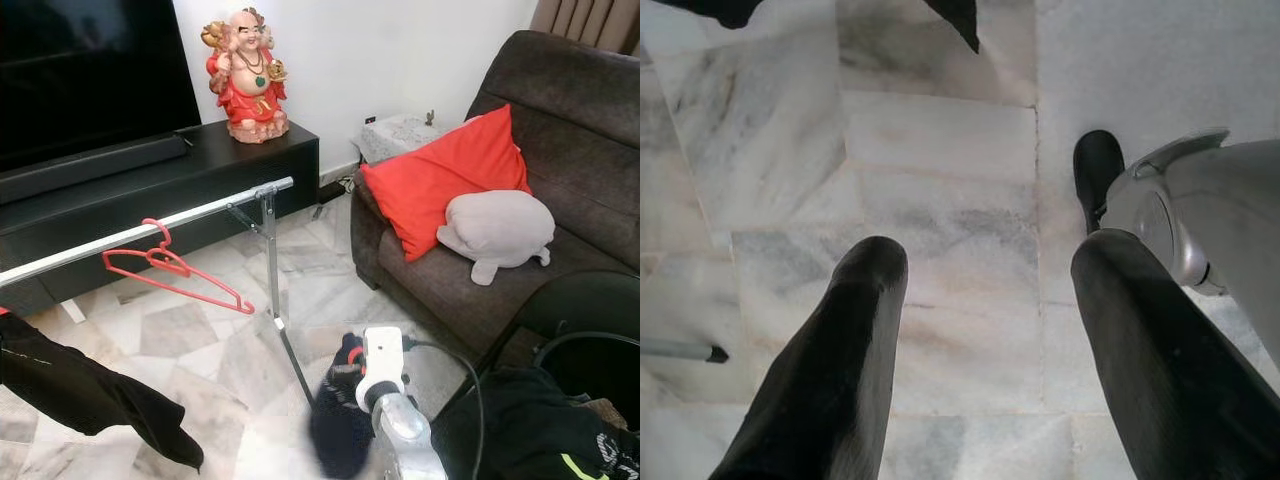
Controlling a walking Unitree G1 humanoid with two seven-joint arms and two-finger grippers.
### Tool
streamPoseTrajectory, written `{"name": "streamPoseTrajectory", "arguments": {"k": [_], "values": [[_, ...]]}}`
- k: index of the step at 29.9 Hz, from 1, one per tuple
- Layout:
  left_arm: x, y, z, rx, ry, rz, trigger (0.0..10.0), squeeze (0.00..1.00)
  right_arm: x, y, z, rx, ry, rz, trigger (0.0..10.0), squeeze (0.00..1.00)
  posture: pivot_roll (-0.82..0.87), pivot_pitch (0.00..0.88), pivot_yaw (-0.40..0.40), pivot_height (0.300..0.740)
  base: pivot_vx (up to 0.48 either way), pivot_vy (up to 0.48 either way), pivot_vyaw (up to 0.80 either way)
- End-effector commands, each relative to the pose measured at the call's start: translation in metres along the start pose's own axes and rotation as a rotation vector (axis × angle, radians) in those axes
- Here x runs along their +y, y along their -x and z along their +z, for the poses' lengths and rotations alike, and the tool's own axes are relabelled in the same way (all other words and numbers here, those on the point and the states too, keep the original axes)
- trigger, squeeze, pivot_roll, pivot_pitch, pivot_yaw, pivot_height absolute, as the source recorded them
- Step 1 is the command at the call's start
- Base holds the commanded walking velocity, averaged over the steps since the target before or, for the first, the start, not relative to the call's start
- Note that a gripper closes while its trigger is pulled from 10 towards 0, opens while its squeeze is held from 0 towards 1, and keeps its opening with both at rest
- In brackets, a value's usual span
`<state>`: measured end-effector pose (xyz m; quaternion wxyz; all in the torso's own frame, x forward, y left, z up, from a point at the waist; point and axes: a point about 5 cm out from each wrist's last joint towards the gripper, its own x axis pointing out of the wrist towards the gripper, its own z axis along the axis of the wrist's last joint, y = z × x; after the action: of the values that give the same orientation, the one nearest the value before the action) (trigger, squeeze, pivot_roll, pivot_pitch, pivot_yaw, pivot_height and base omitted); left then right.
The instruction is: Hang hanger
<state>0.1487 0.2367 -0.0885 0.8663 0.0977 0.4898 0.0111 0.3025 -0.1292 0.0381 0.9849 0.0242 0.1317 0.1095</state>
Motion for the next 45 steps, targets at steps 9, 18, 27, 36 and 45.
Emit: {"name": "streamPoseTrajectory", "arguments": {"k": [9, 18, 27, 36, 45], "values": [[0.009, 0.003, -0.011, 0.026, 0.042, 0.037, 10.0, 0.00, -0.014, 0.002, 0.004, -0.046, 0.034, -0.018, 10.0, 0.00, 0.07, 0.000, 0.062, 0.740, 0.000, 0.000, 0.80], [0.000, 0.004, -0.019, 0.036, 0.055, 0.023, 10.0, 0.00, -0.046, 0.012, -0.022, 0.061, -0.043, -0.138, 10.0, 0.00, 0.09, 0.000, 0.032, 0.740, 0.000, 0.000, 0.80], [-0.007, 0.004, -0.019, 0.032, 0.080, 0.015, 10.0, 0.00, -0.064, 0.028, -0.054, 0.200, -0.192, -0.231, 10.0, 0.00, 0.10, 0.000, 0.001, 0.740, 0.000, 0.000, 0.06], [0.005, 0.000, -0.001, 0.005, 0.116, 0.036, 10.0, 0.00, -0.071, 0.040, -0.072, 0.270, -0.237, -0.297, 10.0, 0.00, 0.11, 0.000, -0.015, 0.740, 0.000, 0.000, 0.00], [0.016, 0.008, -0.026, 0.042, 0.144, 0.054, 10.0, 0.00, -0.070, 0.037, -0.063, 0.159, -0.245, -0.308, 10.0, 0.00, 0.08, 0.000, 0.015, 0.740, 0.000, 0.000, 0.00]]}}
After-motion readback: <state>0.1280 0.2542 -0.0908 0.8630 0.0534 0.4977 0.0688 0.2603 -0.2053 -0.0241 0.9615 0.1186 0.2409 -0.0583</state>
